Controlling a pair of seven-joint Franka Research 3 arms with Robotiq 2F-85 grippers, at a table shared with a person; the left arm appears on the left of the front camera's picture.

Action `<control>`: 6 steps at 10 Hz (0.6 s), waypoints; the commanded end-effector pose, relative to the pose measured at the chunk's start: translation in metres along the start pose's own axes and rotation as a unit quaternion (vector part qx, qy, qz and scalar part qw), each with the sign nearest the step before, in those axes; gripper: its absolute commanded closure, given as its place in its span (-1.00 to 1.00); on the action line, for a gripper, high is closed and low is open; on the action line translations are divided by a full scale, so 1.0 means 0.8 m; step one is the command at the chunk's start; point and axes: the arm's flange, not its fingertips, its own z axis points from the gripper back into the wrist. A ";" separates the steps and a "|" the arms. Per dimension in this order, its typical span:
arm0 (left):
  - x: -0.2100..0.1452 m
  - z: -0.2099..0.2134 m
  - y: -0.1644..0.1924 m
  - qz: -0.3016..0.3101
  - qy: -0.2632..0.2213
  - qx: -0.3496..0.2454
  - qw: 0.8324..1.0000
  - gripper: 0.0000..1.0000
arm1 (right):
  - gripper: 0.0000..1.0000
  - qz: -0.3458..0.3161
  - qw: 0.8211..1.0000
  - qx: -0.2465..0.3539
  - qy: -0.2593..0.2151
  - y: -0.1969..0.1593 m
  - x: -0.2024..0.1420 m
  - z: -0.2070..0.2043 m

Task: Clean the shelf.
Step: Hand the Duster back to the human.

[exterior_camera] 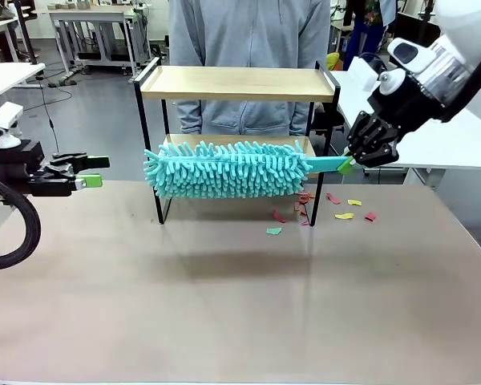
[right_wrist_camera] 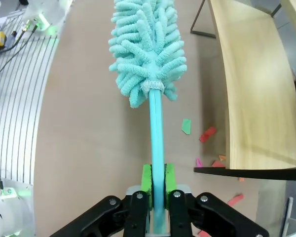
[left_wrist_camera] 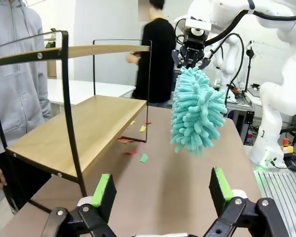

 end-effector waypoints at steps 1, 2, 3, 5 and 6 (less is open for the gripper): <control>-0.004 -0.033 0.001 0.003 -0.007 -0.025 1.000 -1.00 | 0.74 0.015 1.000 0.003 -0.022 -0.005 -0.006 -0.013; -0.004 -0.043 -0.006 -0.005 -0.013 -0.037 0.999 -1.00 | 0.74 0.030 0.999 0.001 -0.030 -0.004 -0.007 -0.017; -0.004 -0.053 -0.012 -0.011 -0.018 -0.048 0.999 -1.00 | 0.74 0.030 0.999 -0.005 -0.025 -0.005 -0.008 -0.022; -0.004 -0.066 -0.017 -0.023 -0.032 -0.053 0.998 -1.00 | 0.74 0.029 0.999 -0.010 -0.028 -0.009 -0.009 -0.031; -0.004 -0.075 -0.017 -0.025 -0.032 -0.059 0.997 -1.00 | 0.74 0.031 0.999 -0.010 -0.032 -0.012 -0.009 -0.035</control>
